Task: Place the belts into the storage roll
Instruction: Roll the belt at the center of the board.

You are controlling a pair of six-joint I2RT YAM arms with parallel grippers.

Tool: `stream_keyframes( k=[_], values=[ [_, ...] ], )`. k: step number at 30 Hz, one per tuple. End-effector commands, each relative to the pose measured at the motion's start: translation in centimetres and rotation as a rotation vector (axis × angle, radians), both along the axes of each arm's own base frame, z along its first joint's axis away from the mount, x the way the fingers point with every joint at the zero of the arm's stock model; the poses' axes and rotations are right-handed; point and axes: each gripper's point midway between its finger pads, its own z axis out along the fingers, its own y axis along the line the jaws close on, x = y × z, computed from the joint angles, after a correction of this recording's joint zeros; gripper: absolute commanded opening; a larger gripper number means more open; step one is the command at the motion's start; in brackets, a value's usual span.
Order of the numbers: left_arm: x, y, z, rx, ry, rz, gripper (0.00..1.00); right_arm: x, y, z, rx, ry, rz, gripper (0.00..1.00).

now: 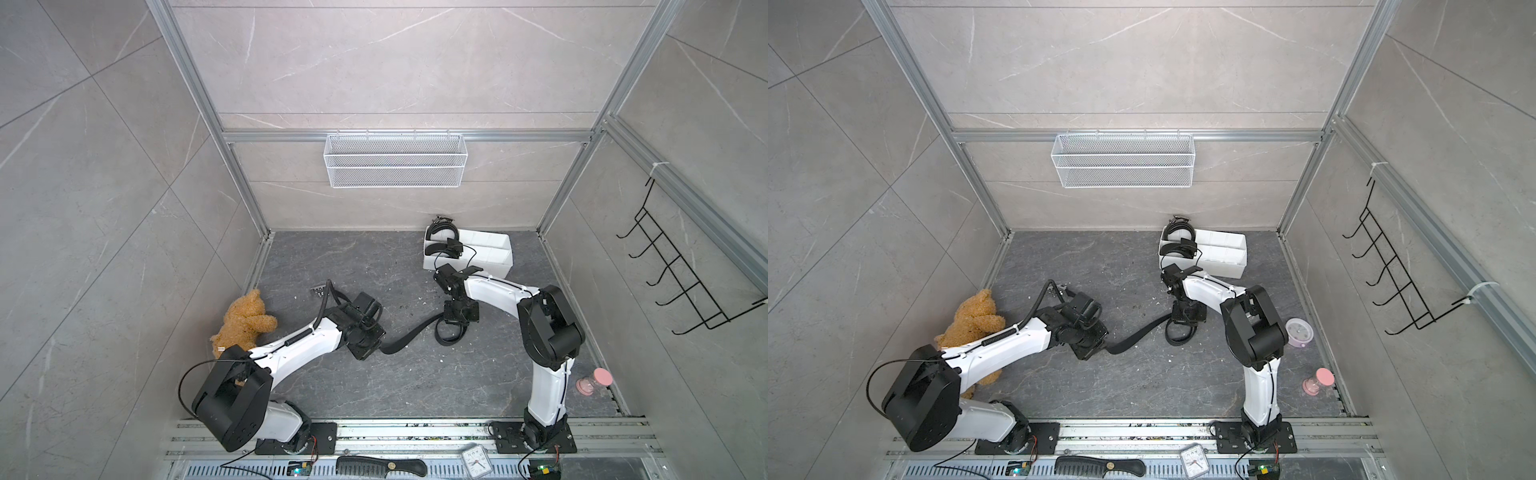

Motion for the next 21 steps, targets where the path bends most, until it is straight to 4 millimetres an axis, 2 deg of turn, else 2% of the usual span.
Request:
stream_keyframes(
  k=[1,3,7,10,12,14,17,21],
  values=[
    [-1.9,0.4,0.1,0.042,0.085,0.068,0.00,6.5,5.3,-2.1,0.166,-0.180,0.020,0.00],
    [-2.5,0.0,-0.4,0.083,0.111,0.049,0.00,7.2,6.2,-2.5,0.174,-0.174,0.025,0.00],
    [-3.7,1.0,-2.5,0.192,0.180,0.067,0.00,8.5,8.1,-2.8,0.189,-0.168,0.045,0.00],
    [-2.1,3.5,-2.5,0.301,0.137,0.084,0.00,8.6,8.7,-3.2,0.183,-0.157,0.067,0.00],
    [-0.5,4.6,-2.0,0.340,0.096,0.090,0.00,8.5,8.7,-3.4,0.188,-0.155,0.072,0.00],
    [0.2,5.8,-2.0,0.397,0.096,0.110,0.00,8.4,8.7,-3.7,0.187,-0.148,0.077,0.00],
    [0.6,6.7,-3.6,0.422,0.130,0.170,0.00,8.4,8.8,-4.0,0.187,-0.144,0.079,0.00],
    [0.1,5.4,-7.1,0.386,0.200,0.233,0.00,9.1,9.1,-4.0,0.195,-0.153,0.063,0.00]
  ],
)
